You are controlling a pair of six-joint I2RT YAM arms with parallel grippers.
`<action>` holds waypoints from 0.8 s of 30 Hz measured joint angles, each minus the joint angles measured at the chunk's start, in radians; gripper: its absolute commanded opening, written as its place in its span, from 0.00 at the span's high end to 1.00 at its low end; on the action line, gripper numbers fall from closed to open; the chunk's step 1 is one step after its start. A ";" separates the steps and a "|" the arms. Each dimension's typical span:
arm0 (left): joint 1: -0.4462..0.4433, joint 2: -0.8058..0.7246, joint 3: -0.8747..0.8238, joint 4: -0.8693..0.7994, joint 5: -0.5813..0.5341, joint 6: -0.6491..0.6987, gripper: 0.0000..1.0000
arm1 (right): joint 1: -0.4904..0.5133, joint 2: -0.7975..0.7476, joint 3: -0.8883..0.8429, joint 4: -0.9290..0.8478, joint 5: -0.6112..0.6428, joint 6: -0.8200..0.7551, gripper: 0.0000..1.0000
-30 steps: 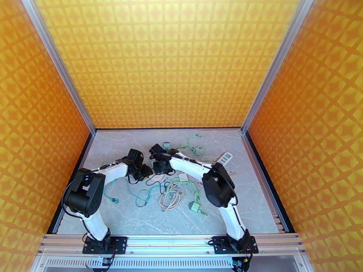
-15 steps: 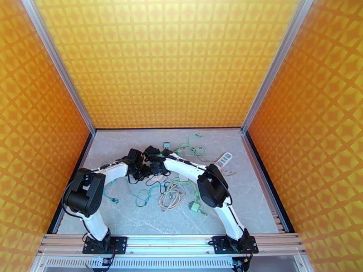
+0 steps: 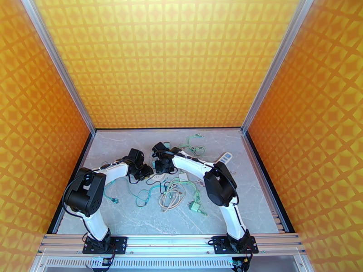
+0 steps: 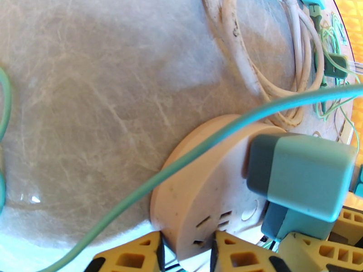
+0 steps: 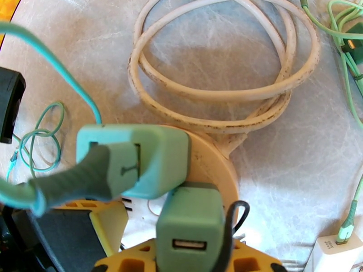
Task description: Pull the plug off the socket
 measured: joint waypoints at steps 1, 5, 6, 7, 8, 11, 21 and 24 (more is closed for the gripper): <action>0.000 0.002 0.003 -0.005 0.000 0.002 0.72 | 0.006 0.015 0.028 -0.026 0.016 -0.003 0.75; 0.000 0.006 0.013 -0.017 0.000 0.006 0.72 | 0.040 0.077 0.142 -0.129 0.090 -0.026 0.75; 0.000 0.008 0.016 -0.022 0.000 0.007 0.72 | 0.050 0.094 0.172 -0.156 0.112 -0.030 0.75; 0.000 0.009 0.019 -0.026 0.000 0.007 0.72 | 0.056 0.105 0.193 -0.175 0.128 -0.034 0.75; 0.000 0.009 0.021 -0.030 0.001 0.007 0.72 | 0.063 0.116 0.215 -0.194 0.145 -0.037 0.75; 0.000 0.009 0.024 -0.037 0.001 0.007 0.72 | 0.078 0.132 0.246 -0.224 0.180 -0.041 0.75; 0.000 0.011 0.026 -0.040 0.001 0.014 0.72 | 0.067 0.115 0.208 -0.191 0.175 -0.051 0.75; 0.000 0.011 0.025 -0.037 0.001 0.014 0.72 | 0.032 0.062 0.114 -0.109 0.097 -0.039 0.75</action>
